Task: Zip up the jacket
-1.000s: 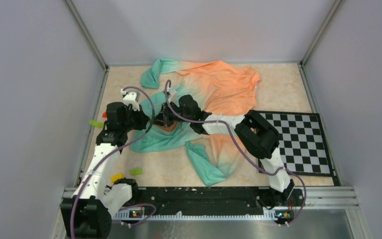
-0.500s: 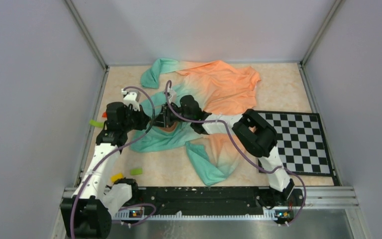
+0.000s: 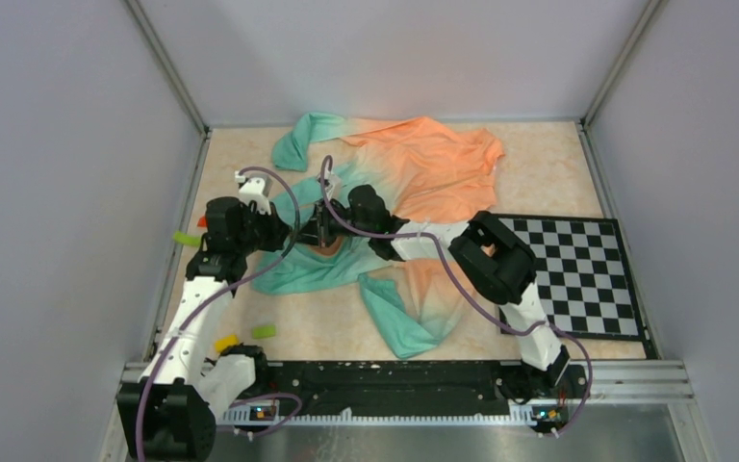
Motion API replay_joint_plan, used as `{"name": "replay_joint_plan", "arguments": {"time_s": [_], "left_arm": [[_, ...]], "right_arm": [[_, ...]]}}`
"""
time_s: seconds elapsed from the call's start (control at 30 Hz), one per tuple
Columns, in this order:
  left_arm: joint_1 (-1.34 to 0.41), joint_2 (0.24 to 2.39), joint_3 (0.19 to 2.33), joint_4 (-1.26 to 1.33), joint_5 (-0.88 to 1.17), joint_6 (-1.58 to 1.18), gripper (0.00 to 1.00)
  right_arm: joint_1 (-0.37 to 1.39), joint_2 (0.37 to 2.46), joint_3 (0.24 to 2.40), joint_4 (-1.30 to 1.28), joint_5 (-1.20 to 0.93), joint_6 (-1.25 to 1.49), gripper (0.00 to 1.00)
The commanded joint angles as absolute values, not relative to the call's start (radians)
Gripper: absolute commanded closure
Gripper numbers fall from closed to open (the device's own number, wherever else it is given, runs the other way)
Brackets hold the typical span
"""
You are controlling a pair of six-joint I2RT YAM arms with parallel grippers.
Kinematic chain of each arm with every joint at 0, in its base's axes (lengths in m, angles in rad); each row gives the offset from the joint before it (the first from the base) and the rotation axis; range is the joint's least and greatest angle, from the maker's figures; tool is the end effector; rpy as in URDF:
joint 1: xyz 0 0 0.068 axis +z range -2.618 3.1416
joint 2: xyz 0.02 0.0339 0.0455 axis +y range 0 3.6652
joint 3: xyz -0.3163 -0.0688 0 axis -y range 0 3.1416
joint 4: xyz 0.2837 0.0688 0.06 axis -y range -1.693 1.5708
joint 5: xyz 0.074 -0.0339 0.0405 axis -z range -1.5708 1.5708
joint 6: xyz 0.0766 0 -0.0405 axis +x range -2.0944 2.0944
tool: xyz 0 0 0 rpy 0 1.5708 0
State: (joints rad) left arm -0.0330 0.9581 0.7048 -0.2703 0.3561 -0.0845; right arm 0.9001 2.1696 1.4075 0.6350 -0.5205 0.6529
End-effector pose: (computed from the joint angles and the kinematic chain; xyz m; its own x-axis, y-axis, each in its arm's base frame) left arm 0.2530 -0.0351 0.2864 -0.5260 -0.0618 -0.8482 0.2893 0.9249 -0.2468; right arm 0.3333 0.4814 0.2045 -0.6617 0.0139 -0.7496 -0.7355 0.1817 0.6527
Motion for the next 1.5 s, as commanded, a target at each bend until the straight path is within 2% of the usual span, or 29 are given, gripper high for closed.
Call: {"name": "replay_joint_plan", "arguments": {"time_s": [0.0, 0.13, 0.3, 0.47, 0.6, 0.73, 1.0, 1.23, 1.47], "left_arm": [[-0.034, 0.944, 0.712, -0.249, 0.32, -0.093, 1.0], [-0.034, 0.932, 0.708, -0.258, 0.263, -0.084, 1.0], [-0.034, 0.915, 0.708, -0.263, 0.234, -0.078, 1.0], [-0.034, 0.892, 0.706, -0.273, 0.16, -0.077, 1.0], [-0.034, 0.895, 0.71, -0.286, 0.025, -0.104, 1.0], [-0.034, 0.934, 0.723, -0.29, -0.169, -0.191, 1.0], [-0.027, 1.098, 0.812, -0.293, -0.373, -0.355, 1.0], [-0.01, 1.235, 0.88, -0.262, -0.479, -0.387, 1.0], [0.022, 1.383, 0.916, -0.242, -0.534, -0.419, 1.0]], "right_arm": [[0.904, 2.122, 1.445, 0.502, -0.416, 0.681, 1.0], [0.902, 2.089, 1.497, 0.209, -0.286, 0.686, 1.0], [0.903, 2.122, 1.632, -0.085, -0.212, 0.552, 1.0], [0.883, 2.104, 1.618, -0.158, -0.184, 0.44, 1.0], [0.857, 2.13, 1.709, -0.372, -0.25, 0.233, 1.0], [0.824, 2.144, 1.768, -0.592, -0.212, 0.023, 1.0], [0.701, 2.099, 1.711, -0.65, -0.083, -0.358, 1.0], [0.465, 2.175, 1.816, -0.787, -0.027, -0.477, 1.0], [0.265, 2.149, 1.716, -0.648, 0.07, -0.649, 1.0]]}}
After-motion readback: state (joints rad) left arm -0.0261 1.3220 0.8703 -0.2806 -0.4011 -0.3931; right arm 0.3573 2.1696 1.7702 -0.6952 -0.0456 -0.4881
